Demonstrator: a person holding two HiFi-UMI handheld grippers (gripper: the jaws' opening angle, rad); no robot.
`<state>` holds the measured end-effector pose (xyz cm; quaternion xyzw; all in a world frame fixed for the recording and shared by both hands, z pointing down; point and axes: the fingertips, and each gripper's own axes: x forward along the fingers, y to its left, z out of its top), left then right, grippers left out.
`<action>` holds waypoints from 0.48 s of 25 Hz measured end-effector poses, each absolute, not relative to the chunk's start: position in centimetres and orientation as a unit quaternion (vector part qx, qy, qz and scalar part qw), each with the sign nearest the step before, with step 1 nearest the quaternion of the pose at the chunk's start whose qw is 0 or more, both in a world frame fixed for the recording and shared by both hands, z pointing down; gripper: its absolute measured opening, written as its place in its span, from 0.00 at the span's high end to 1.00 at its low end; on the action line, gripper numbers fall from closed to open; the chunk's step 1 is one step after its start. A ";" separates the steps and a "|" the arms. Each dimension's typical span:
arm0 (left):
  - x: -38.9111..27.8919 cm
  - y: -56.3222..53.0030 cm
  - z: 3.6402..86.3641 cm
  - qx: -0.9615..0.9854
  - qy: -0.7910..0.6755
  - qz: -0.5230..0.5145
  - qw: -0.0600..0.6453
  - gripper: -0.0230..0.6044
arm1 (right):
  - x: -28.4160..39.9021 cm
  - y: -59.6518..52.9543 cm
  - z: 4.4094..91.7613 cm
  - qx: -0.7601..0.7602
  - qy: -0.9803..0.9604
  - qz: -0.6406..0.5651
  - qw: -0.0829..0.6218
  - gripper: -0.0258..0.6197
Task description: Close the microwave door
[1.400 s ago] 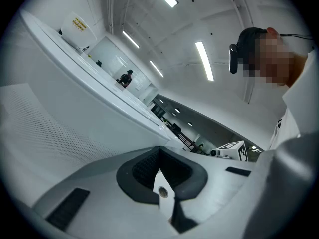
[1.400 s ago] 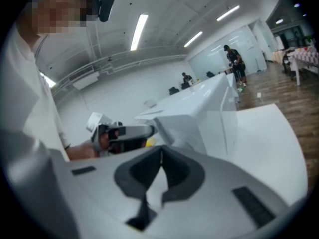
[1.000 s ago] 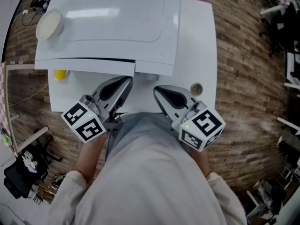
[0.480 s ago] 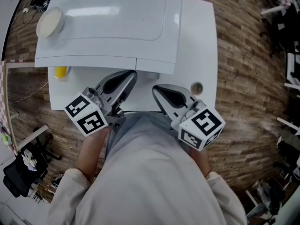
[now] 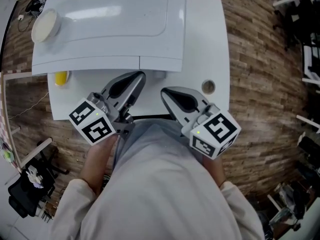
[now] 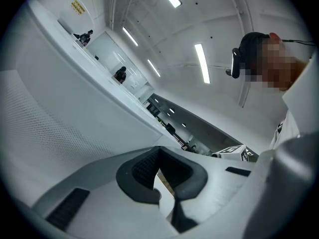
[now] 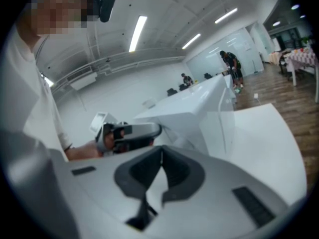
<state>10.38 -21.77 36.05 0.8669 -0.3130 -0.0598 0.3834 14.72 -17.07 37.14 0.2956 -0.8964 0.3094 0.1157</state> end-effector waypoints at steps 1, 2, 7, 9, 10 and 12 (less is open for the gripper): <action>10.5 -21.6 36.1 0.868 -0.310 -0.058 0.383 0.94 | 14.9 -16.9 37.2 0.300 -0.895 0.309 0.115 0.92; 10.6 -21.5 36.2 0.869 -0.307 -0.057 0.384 0.94 | 15.0 -16.7 37.2 0.305 -0.894 0.309 0.116 0.92; 11.0 -20.7 36.0 0.872 -0.297 -0.051 0.386 0.94 | 15.5 -16.6 36.7 0.329 -0.890 0.294 0.117 0.92; 11.1 -20.3 35.8 0.874 -0.293 -0.046 0.384 0.94 | 15.5 -16.5 36.3 0.342 -0.888 0.284 0.115 0.92; 11.1 -19.9 35.7 0.876 -0.292 -0.044 0.382 0.94 | 15.5 -16.4 36.1 0.349 -0.887 0.280 0.113 0.92; 11.0 -19.1 35.3 0.879 -0.290 -0.041 0.378 0.94 | 15.3 -15.8 35.9 0.357 -0.886 0.277 0.106 0.92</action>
